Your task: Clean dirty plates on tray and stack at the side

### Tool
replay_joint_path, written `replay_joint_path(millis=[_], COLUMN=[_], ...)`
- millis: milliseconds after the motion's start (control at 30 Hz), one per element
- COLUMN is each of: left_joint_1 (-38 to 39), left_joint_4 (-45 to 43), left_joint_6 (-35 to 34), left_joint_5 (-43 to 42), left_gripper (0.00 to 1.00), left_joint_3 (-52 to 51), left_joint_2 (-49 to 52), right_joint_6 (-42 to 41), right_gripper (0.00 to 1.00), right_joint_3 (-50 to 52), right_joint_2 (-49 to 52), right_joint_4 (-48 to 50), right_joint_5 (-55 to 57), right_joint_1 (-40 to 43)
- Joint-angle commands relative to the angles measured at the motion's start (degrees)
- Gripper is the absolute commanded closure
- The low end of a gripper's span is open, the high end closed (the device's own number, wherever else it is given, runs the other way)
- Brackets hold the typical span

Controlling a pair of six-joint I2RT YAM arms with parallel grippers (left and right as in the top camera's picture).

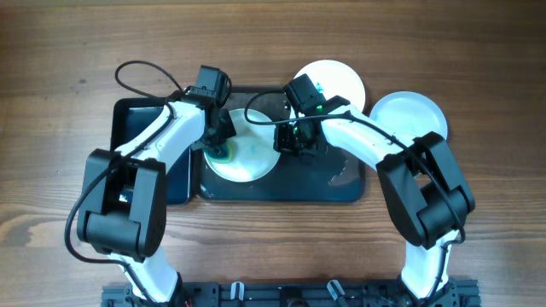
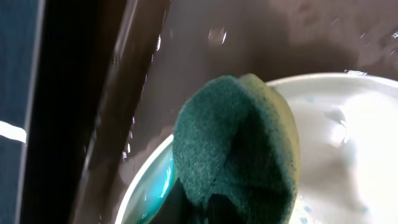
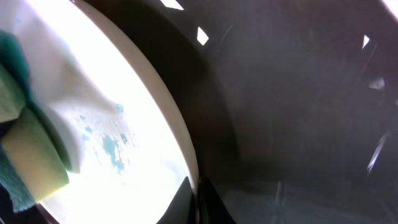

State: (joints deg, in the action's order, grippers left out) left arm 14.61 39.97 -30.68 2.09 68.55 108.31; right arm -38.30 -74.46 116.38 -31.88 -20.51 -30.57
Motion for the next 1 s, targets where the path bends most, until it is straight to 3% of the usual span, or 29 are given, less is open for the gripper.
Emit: replay_joint_path(millis=[0, 133, 333, 467, 633, 800, 967], left_joint_1=[0.55, 4.07, 4.07, -0.20, -7.80, -14.21, -15.02], left_joint_4=[2.14, 2.16, 1.38, 4.63, 11.80, 13.40, 15.45], left_joint_6=[-3.54, 3.41, 4.57, 4.48, -0.50, -1.11, -1.07], left_joint_5=[-8.35, -20.04, -30.18, -28.52, -18.80, -18.47, -17.59], left_gripper=[0.96, 0.96, 0.96, 0.96, 0.96, 0.96, 0.96], left_joint_3=[-0.35, -1.49, 1.38, 6.73, 12.76, 13.11, 13.09], left_joint_2=[0.22, 0.22, -1.66, -5.25, -8.44, -9.62, -8.74], right_joint_6=[0.83, 0.85, 1.70, 2.14, 2.16, 5.64, 10.47], right_gripper=[0.96, 0.96, 0.96, 0.96, 0.96, 0.96, 0.96], right_joint_3=[0.96, 0.96, 0.98, 0.98, 0.96, 0.94, 0.94], right_joint_2=[1.29, 1.29, 1.29, 1.29, 1.29, 0.04, -6.67], right_joint_4=[-0.46, -0.52, -0.52, -0.59, -0.59, -0.98, -4.39], right_joint_5=[1.22, 1.01, 0.13, 0.13, 0.17, -0.28, 6.01], right_joint_1=[0.22, 0.20, 0.22, 0.22, 0.22, 0.20, -0.22])
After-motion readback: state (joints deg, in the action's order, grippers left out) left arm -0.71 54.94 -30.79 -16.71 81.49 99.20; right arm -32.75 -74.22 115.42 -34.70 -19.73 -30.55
